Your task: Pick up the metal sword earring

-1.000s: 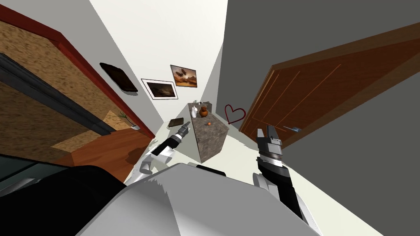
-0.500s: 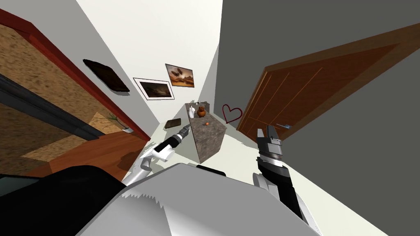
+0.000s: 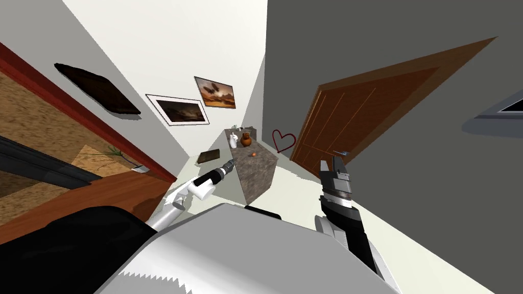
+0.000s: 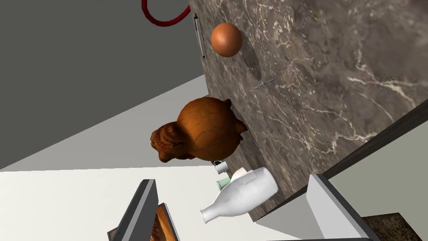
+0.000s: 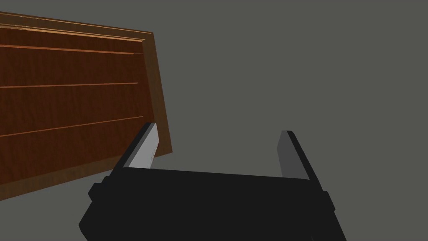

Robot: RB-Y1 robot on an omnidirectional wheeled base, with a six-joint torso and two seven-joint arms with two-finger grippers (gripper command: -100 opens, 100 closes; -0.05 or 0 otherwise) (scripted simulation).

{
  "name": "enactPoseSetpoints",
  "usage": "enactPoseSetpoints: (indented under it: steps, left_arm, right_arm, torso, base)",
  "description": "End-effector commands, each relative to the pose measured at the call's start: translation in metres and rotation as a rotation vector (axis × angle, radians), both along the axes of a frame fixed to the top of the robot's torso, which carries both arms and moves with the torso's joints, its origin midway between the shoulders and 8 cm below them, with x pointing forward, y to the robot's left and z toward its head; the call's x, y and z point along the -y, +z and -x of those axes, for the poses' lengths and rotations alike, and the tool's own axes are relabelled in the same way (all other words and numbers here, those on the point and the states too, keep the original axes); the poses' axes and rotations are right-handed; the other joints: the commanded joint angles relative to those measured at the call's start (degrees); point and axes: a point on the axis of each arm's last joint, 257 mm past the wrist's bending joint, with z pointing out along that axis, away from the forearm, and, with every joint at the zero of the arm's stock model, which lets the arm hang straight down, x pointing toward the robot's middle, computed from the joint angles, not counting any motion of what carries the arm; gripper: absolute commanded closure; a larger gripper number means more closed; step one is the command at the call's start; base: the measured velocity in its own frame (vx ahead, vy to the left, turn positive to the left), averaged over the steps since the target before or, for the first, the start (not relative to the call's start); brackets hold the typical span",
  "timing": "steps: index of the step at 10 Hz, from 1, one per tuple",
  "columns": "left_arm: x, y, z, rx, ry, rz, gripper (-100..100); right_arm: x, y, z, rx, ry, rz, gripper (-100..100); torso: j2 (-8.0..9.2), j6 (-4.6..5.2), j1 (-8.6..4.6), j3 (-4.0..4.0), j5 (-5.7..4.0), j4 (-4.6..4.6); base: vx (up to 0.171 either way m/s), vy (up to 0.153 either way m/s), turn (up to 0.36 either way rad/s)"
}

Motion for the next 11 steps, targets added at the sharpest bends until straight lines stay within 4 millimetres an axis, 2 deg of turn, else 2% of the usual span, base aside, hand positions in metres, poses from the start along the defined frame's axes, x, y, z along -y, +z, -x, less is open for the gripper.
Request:
enactPoseSetpoints:
  steps: [1,3,4,6,7,9,10,11]
  left_arm:
    - [-0.01,-0.019,0.001,-0.071,0.001,-0.04,-100]
    - [-0.027,-0.045,0.007,-0.169,0.003,-0.098,-100]
    - [-0.03,-0.046,0.008,-0.18,0.003,-0.112,-100]
    - [-0.051,-0.068,0.016,-0.277,0.008,-0.18,-100]
    - [-0.053,-0.069,0.016,-0.283,0.009,-0.187,-100]
    - [-0.078,-0.088,0.027,-0.377,0.019,-0.257,-100]
    - [-0.079,-0.088,0.026,-0.378,0.018,-0.262,-100]
    - [-0.092,-0.095,0.032,-0.421,0.023,-0.3,-100]
  right_arm:
    - [0.0,0.0,0.0,0.0,0.0,0.0,0]
    - [0.0,0.0,0.0,0.0,0.0,0.0,0]
    - [0.0,0.0,0.0,0.0,0.0,0.0,0]
    - [0.0,0.0,0.0,0.0,0.0,0.0,0]
    - [0.0,0.0,0.0,0.0,0.0,0.0,0]
    - [0.0,0.0,0.0,0.0,0.0,0.0,0]
    - [0.0,0.0,0.0,0.0,0.0,0.0,0]
    - [0.0,0.0,0.0,0.0,0.0,0.0,0]
  torso:
    - [0.0,0.0,0.0,0.0,0.0,0.0]
    - [-0.08,0.05,0.0,-0.05,0.0,-0.02]
    - [-0.13,0.02,0.03,-0.07,0.0,-0.03]
    - [-0.08,0.03,-0.01,-0.04,0.0,-0.02]
    - [-0.11,0.02,0.0,-0.06,-0.01,-0.02]
    - [-0.09,0.03,-0.01,-0.05,0.0,-0.02]
    - [-0.17,0.03,0.0,-0.09,0.0,-0.03]
    - [-0.15,-0.03,0.0,-0.09,0.0,-0.03]
  base:
    - [0.021,-0.006,-0.168]
    - [0.043,-0.001,-0.277]
    - [0.035,0.005,-0.115]
    - [0.037,-0.004,-0.258]
    - [0.038,0.006,-0.092]
    - [0.045,0.0,-0.247]
    - [0.053,0.008,-0.11]
    - [0.043,0.005,-0.175]
